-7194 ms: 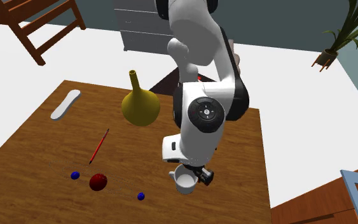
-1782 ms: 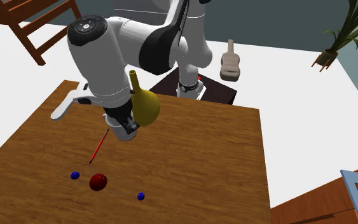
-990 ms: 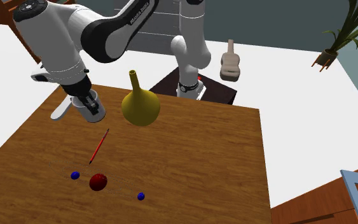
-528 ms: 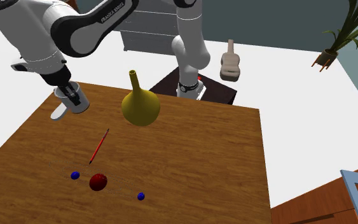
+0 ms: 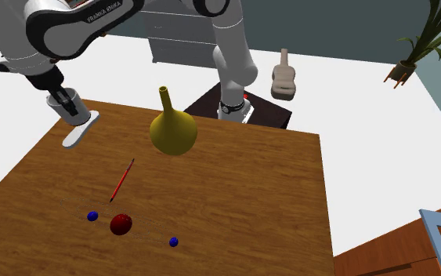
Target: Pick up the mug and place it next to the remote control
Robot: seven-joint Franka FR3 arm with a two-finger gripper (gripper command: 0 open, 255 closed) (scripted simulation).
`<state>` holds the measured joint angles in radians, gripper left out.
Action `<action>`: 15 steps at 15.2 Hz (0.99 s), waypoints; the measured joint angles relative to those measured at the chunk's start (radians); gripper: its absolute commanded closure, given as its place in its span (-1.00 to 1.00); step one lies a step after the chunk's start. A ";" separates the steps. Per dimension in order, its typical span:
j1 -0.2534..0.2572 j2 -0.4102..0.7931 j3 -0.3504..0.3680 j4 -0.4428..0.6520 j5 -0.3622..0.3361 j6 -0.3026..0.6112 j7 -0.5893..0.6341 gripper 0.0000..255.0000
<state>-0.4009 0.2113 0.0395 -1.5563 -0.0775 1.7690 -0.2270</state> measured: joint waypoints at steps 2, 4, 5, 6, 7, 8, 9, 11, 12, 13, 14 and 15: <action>-0.018 0.046 -0.012 0.064 0.002 -0.016 -0.032 1.00; -0.026 0.059 -0.016 0.063 0.002 -0.001 -0.043 1.00; -0.026 0.059 -0.017 0.050 0.002 0.011 -0.043 1.00; -0.027 0.062 -0.017 0.044 0.002 0.021 -0.044 1.00; -0.028 0.061 -0.017 0.028 0.002 0.035 -0.043 1.00; -0.028 0.065 -0.018 0.021 0.002 0.046 -0.044 1.00; -0.028 0.066 -0.017 0.008 0.001 0.061 -0.042 1.00; -0.028 0.063 -0.017 -0.026 0.001 0.091 -0.040 1.00; -0.027 0.070 -0.017 -0.029 0.000 0.101 -0.038 1.00; -0.028 0.068 -0.018 -0.044 0.000 0.114 -0.039 1.00; -0.029 0.070 -0.018 -0.054 0.000 0.126 -0.039 1.00; -0.029 0.073 -0.018 -0.063 -0.001 0.139 -0.038 1.00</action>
<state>-0.4301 0.2848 0.0212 -1.6197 -0.0780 1.9084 -0.2652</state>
